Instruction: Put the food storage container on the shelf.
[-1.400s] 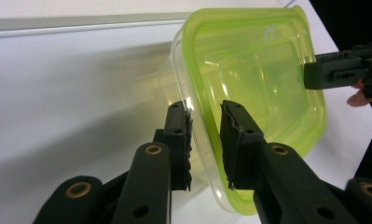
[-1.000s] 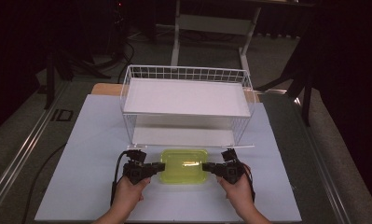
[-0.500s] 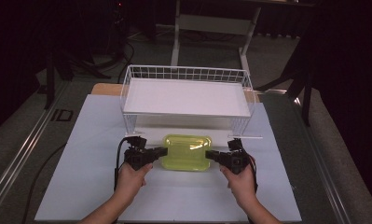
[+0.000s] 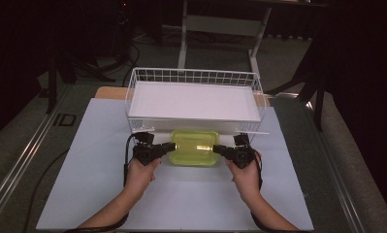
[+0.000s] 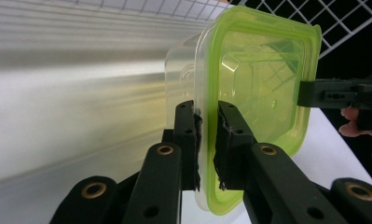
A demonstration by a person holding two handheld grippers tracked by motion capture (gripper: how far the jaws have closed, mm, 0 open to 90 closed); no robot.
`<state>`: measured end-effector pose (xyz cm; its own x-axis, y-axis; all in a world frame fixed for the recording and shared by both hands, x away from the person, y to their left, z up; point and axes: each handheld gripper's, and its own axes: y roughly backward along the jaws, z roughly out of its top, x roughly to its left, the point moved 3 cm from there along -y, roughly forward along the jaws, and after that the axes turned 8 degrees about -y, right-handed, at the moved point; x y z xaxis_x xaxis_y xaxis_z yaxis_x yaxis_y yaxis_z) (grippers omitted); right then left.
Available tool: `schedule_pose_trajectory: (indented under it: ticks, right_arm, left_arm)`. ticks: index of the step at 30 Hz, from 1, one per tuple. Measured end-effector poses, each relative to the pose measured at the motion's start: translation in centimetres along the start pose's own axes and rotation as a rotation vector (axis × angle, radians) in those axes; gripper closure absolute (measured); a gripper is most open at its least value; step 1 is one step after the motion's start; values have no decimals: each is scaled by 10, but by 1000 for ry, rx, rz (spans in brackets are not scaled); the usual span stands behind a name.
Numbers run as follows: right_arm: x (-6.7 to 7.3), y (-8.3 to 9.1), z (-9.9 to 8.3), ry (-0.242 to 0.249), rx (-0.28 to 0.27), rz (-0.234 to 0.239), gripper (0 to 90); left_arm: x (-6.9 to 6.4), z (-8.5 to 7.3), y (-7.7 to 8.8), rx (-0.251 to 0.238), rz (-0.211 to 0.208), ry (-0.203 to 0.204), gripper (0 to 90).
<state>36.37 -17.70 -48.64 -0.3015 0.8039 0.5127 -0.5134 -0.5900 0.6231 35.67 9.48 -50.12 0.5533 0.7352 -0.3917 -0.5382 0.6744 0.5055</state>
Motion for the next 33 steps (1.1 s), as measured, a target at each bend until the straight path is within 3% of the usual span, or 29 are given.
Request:
schedule_pose_trajectory:
  ticks: [5,14,18,20,24,26,29,30,33]
  right_arm:
    - [-6,-10,5,-14,-7,-14,797]
    - [-14,-26,11,-51,7,-35,796]
    - [-17,-33,14,-26,-4,-44,795]
    - [-17,-33,16,-47,6,-45,794]
    - [-14,-35,16,-39,12,-62,737]
    - [-13,-37,15,-22,-1,-81,699]
    - [-13,-40,14,-7,-20,-100,686]
    - [-14,-40,14,-7,-27,-100,680]
    - [-20,-44,16,63,-62,-112,640]
  left_arm:
    - [7,5,-10,7,22,-2,808]
    - [19,6,-25,27,39,33,806]
    - [24,7,-27,33,36,28,804]
    - [26,8,-27,43,31,13,797]
    - [25,7,-30,32,33,-26,768]
    - [24,4,-34,32,57,-58,723]
    - [23,1,-36,15,57,-52,675]
    - [24,1,-36,5,83,-86,675]
    - [25,1,-38,-5,115,-92,606]
